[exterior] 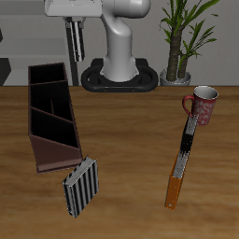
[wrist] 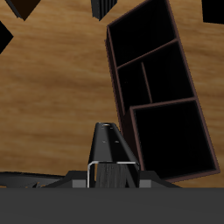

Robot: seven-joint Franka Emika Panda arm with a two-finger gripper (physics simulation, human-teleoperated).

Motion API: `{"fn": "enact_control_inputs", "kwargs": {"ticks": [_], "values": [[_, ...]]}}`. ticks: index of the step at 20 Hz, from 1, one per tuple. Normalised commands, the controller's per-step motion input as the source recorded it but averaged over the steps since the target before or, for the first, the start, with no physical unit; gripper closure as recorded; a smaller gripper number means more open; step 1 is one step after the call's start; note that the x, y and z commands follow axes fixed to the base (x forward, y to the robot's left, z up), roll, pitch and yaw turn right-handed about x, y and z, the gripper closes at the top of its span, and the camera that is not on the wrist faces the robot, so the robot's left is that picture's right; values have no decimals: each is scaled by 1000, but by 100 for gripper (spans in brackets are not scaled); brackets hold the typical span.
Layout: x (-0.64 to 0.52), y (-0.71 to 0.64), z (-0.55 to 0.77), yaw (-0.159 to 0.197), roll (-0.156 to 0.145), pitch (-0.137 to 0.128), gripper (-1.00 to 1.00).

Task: Place the left striped book into the right desk caddy's right compartment and place the right striped book into the right desk caddy's right compartment and place the orange book into the right desk caddy's left compartment

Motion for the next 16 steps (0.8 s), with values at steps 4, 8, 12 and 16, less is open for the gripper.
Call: {"fn": "enact_control_inputs", "kwargs": {"ticks": [4, 8, 12, 16], "values": [[48, -601, 273, -33, 35, 63, 100], [-25, -799, 447, -39, -9, 17, 100], [-62, -721, 513, -104, 70, 16, 100], [127, -729, 413, -36, 75, 107, 100]]}}
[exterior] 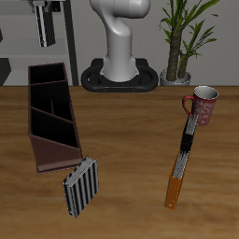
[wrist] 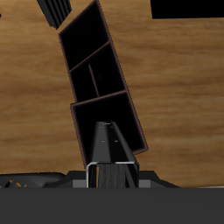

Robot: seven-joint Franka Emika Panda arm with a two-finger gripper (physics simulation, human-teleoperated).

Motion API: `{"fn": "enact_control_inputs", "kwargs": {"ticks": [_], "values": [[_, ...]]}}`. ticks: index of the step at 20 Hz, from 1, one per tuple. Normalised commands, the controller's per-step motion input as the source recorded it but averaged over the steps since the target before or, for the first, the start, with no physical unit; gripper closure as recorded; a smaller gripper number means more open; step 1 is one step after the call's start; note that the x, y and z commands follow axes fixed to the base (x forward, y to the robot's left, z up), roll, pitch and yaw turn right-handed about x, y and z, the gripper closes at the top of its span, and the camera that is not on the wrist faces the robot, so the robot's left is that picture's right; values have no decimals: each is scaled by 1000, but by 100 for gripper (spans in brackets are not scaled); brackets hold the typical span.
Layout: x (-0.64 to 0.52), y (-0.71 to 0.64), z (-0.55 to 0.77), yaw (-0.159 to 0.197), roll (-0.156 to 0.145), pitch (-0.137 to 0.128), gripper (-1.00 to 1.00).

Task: Place the left striped book into the right desk caddy's right compartment and place the right striped book into the right desk caddy's right compartment and place the orange book into the right desk caddy's left compartment

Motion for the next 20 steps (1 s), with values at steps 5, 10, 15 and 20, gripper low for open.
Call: {"fn": "enact_control_inputs", "kwargs": {"ticks": [5, 10, 15, 20], "values": [[134, -392, 250, -18, 46, 28, 100], [269, -307, 9, 13, 92, 115, 100], [204, -181, -36, -33, 1, 46, 100], [191, 102, -186, 26, 10, 21, 100]]}}
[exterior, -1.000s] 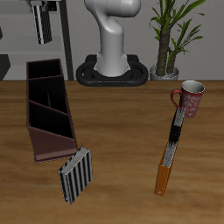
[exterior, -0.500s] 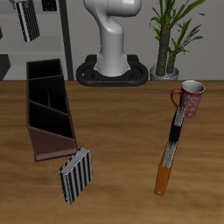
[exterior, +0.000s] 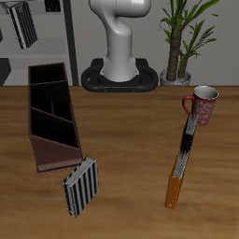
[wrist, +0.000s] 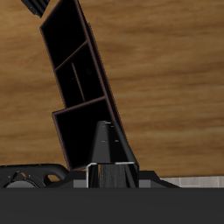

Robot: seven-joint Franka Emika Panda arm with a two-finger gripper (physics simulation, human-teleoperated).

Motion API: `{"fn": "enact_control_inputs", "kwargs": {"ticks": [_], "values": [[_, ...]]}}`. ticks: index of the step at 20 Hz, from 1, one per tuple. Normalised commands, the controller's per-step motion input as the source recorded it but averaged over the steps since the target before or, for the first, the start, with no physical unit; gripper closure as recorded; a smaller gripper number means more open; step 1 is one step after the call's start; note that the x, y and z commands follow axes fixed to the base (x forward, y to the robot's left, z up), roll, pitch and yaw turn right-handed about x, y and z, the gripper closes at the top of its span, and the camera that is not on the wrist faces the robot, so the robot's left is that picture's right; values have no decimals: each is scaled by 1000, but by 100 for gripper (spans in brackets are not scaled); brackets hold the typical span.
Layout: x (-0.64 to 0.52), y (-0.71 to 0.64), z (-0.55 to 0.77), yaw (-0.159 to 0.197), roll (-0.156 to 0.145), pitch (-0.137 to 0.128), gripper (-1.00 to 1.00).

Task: Place the left striped book into the right desk caddy's right compartment and place the right striped book into the right desk caddy's right compartment and place the orange book into the right desk caddy's left compartment

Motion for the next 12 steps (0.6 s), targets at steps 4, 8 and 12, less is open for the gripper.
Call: {"fn": "enact_control_inputs", "kwargs": {"ticks": [4, 8, 12], "values": [[149, 158, -157, 8, -7, 28, 100], [61, 313, -193, 63, 23, 2, 100], [105, 207, -185, 32, 23, 7, 100]]}}
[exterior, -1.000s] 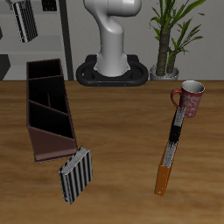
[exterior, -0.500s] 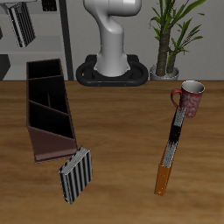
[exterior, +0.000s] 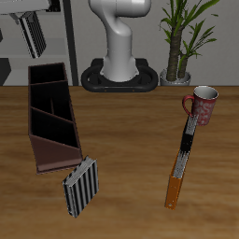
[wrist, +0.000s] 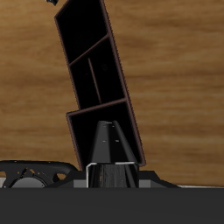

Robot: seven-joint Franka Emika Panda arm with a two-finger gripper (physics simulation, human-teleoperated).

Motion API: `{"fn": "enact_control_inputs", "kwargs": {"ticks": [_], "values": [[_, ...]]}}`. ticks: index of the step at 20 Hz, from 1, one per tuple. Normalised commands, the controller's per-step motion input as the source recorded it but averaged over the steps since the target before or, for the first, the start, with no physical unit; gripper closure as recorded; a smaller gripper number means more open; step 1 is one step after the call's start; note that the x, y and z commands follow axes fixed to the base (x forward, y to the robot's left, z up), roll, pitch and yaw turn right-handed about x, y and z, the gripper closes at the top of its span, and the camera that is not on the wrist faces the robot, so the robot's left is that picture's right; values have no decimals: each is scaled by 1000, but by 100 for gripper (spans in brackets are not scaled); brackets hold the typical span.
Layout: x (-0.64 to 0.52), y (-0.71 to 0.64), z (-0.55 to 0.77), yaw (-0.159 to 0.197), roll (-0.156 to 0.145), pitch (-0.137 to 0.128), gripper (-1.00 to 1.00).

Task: Place the left striped book into the right desk caddy's right compartment and place the right striped book into the right desk caddy's right compartment and place the orange book into the right desk caddy's left compartment

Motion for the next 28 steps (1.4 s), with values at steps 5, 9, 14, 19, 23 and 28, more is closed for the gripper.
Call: {"fn": "enact_control_inputs", "kwargs": {"ticks": [5, 9, 14, 19, 23, 28], "values": [[128, 46, -269, 15, -9, 22, 100], [11, 22, -279, -12, 61, 36, 100], [27, -56, -161, 5, 4, 28, 100], [44, -101, -55, 23, 64, 34, 100], [148, -23, -32, 96, -16, 36, 100], [180, 59, 67, 102, -41, 32, 100]]}}
